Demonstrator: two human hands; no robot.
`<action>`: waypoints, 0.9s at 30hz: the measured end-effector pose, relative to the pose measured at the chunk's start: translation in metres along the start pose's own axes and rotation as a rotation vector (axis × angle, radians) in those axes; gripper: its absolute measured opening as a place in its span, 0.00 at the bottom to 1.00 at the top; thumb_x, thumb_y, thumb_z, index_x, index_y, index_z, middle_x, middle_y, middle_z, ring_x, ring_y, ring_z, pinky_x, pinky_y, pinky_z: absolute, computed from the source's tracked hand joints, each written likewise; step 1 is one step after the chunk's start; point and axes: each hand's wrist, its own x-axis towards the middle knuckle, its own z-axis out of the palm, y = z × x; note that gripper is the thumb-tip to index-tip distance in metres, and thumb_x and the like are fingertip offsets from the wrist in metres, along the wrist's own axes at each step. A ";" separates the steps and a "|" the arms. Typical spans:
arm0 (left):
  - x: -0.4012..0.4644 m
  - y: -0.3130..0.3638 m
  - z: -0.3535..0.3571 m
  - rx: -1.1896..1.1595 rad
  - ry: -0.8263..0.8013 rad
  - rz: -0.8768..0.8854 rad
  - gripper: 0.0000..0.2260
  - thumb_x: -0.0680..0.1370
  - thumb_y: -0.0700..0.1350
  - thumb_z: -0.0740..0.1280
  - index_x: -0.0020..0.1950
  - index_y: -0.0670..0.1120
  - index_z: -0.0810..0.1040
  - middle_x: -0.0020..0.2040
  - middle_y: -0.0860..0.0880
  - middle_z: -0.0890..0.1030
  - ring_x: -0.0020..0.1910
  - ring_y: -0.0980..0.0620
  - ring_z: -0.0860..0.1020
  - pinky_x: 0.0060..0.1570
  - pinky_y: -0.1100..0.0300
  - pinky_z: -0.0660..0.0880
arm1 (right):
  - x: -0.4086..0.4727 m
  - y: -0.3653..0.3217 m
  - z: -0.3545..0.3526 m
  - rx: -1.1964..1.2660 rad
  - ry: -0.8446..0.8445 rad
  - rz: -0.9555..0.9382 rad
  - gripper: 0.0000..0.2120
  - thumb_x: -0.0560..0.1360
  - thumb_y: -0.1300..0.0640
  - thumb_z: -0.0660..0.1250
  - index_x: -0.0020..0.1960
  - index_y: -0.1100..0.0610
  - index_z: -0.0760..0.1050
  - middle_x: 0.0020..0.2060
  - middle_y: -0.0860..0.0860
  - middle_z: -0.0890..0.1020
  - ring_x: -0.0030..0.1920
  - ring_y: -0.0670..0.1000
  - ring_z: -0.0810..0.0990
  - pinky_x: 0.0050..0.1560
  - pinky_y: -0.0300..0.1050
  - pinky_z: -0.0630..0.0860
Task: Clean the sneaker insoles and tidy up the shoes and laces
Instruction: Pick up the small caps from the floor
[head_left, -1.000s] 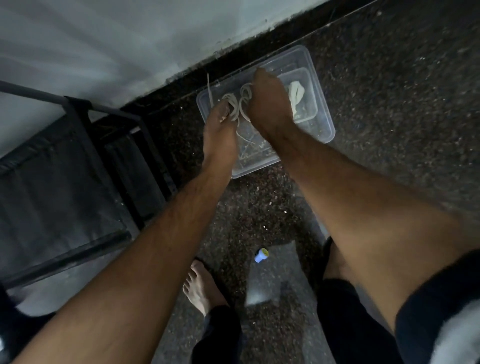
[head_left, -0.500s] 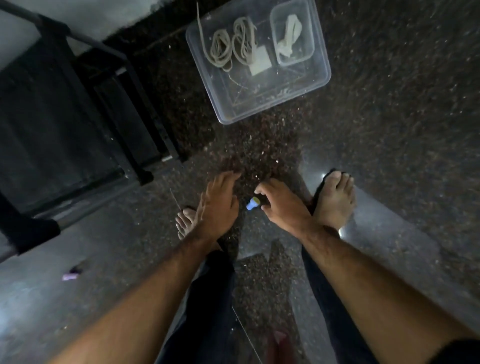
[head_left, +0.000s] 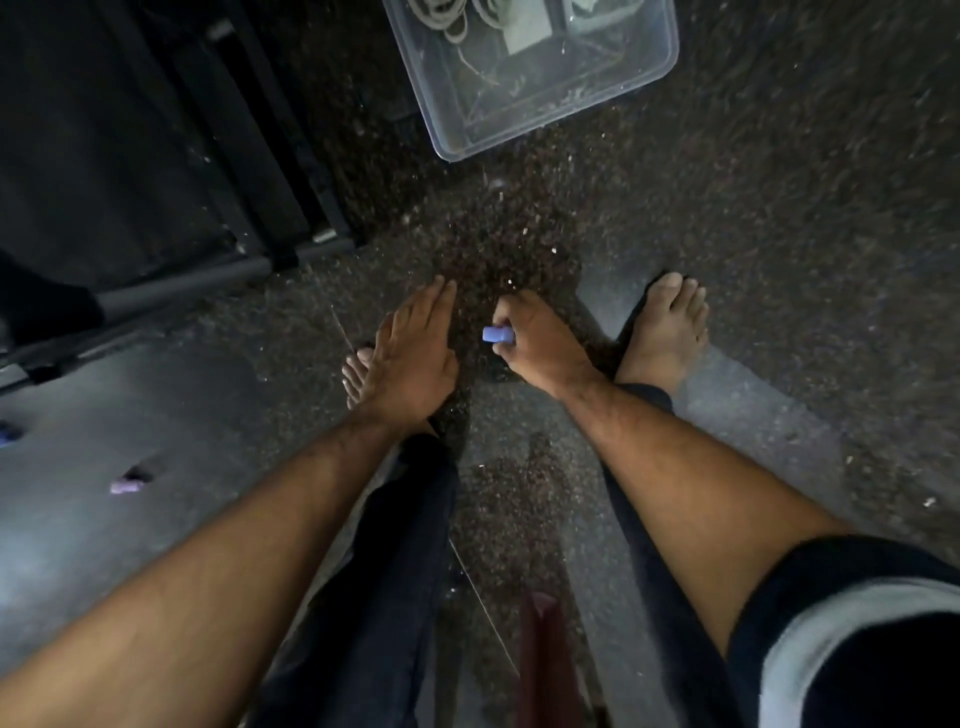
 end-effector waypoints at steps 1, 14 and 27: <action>-0.010 0.003 -0.010 -0.005 -0.004 0.008 0.35 0.79 0.42 0.64 0.83 0.45 0.51 0.83 0.46 0.53 0.80 0.44 0.55 0.77 0.45 0.56 | -0.009 -0.009 -0.010 0.074 0.026 0.045 0.08 0.71 0.67 0.72 0.47 0.61 0.76 0.48 0.56 0.78 0.49 0.56 0.79 0.47 0.46 0.73; -0.220 0.079 -0.202 -0.165 0.141 0.015 0.33 0.73 0.38 0.66 0.78 0.38 0.64 0.78 0.38 0.66 0.76 0.39 0.66 0.76 0.44 0.63 | -0.173 -0.224 -0.203 0.031 -0.121 -0.137 0.05 0.73 0.62 0.70 0.48 0.57 0.79 0.46 0.53 0.81 0.47 0.51 0.78 0.53 0.45 0.73; -0.460 0.072 -0.249 -0.510 0.575 -0.471 0.33 0.71 0.43 0.66 0.77 0.41 0.67 0.76 0.41 0.70 0.73 0.42 0.72 0.70 0.45 0.71 | -0.265 -0.457 -0.215 -0.370 -0.478 -0.603 0.05 0.76 0.54 0.74 0.51 0.52 0.81 0.43 0.45 0.79 0.45 0.44 0.77 0.50 0.39 0.72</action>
